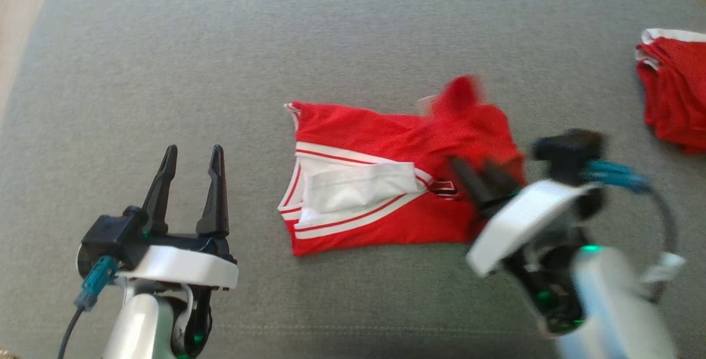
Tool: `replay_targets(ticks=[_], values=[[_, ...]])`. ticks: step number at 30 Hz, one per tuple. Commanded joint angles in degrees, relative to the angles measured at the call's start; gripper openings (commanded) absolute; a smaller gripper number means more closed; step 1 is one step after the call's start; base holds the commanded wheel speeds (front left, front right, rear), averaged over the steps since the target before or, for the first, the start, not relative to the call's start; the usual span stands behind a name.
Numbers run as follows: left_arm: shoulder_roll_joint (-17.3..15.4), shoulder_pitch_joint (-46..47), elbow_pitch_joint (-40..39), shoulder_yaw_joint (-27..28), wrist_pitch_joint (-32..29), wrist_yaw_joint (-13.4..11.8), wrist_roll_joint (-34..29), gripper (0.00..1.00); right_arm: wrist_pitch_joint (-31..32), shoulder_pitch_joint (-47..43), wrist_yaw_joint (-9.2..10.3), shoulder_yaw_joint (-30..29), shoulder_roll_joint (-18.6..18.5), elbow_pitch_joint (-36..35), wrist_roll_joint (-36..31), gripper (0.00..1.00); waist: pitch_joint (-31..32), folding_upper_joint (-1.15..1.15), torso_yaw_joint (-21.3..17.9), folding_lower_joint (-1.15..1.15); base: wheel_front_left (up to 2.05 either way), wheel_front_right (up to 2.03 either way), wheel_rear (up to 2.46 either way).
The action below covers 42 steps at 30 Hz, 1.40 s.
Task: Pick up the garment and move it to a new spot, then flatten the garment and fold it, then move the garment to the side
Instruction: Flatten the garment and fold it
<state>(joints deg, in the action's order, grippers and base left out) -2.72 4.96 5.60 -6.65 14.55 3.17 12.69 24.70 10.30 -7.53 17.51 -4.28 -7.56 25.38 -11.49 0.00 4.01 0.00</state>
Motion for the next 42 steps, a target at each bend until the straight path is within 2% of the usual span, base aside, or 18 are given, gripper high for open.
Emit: replay_targets(ticks=[1,5,6,8,16,17,18,24,29,35,42], values=[[-0.18,1.5,-1.97,1.59,0.45,0.18,-0.28,1.0,-0.94,2.88,0.04,3.37,0.83,-0.14,1.68,0.0,-0.35,0.0,1.05,0.0,0.0,0.0,0.0],[-0.17,2.25,-1.83,0.52,0.45,0.28,0.02,1.0,-4.22,7.07,0.04,10.35,1.32,7.65,4.47,0.0,-1.72,0.0,3.09,0.0,0.0,0.0,0.0],[-0.17,2.25,-1.83,0.52,0.45,0.28,0.02,1.0,-4.22,7.07,0.04,10.35,1.32,7.65,4.47,0.0,-1.72,0.0,3.09,0.0,0.0,0.0,0.0],[-0.17,2.99,-1.82,-0.28,0.45,0.3,0.41,1.0,-7.09,9.13,0.04,12.87,1.36,11.21,7.49,0.0,-2.74,0.0,4.18,0.0,0.0,0.0,0.0],[-0.17,5.56,-1.77,-1.84,0.45,-0.1,1.5,1.0,-16.55,17.64,0.04,18.97,1.39,24.9,12.04,0.0,-5.71,0.0,6.42,0.0,0.0,0.0,0.0],[-0.16,5.66,-1.77,-1.8,0.45,-0.2,1.56,1.0,-17.46,18.21,0.04,19.76,1.39,25.83,13.0,0.39,-5.86,0.0,6.42,0.0,0.0,0.0,0.0],[-0.16,5.69,-1.78,-1.7,0.45,-0.29,1.58,1.0,-18.31,18.71,0.04,20.61,1.39,26.44,14.06,0.99,-5.99,0.0,6.3,0.0,0.0,0.0,0.0],[-0.16,5.62,-1.95,-0.87,0.45,-0.58,1.22,1.0,-23.12,20.71,0.04,23.25,1.39,26.14,13.76,1.0,-6.26,0.0,4.76,0.0,0.0,0.0,0.0],[-0.16,5.29,-2.07,0.42,0.45,-0.49,0.46,1.0,-25.5,18.91,0.04,20.81,0.32,18.71,9.54,1.0,-5.72,0.0,2.84,0.0,0.0,0.0,0.0],[-0.19,4.5,-2.23,2.16,0.45,-0.29,-0.36,1.0,-26.37,12.29,0.04,7.09,-2.86,8.69,1.82,1.0,-4.78,0.0,0.74,0.0,0.0,0.0,0.0],[-0.55,3.64,-2.44,3.88,0.45,-0.17,-1.34,1.0,-24.78,3.56,0.04,-9.34,-3.66,0.3,-6.4,1.0,-3.77,0.0,-0.75,0.0,0.0,0.0,0.0]])
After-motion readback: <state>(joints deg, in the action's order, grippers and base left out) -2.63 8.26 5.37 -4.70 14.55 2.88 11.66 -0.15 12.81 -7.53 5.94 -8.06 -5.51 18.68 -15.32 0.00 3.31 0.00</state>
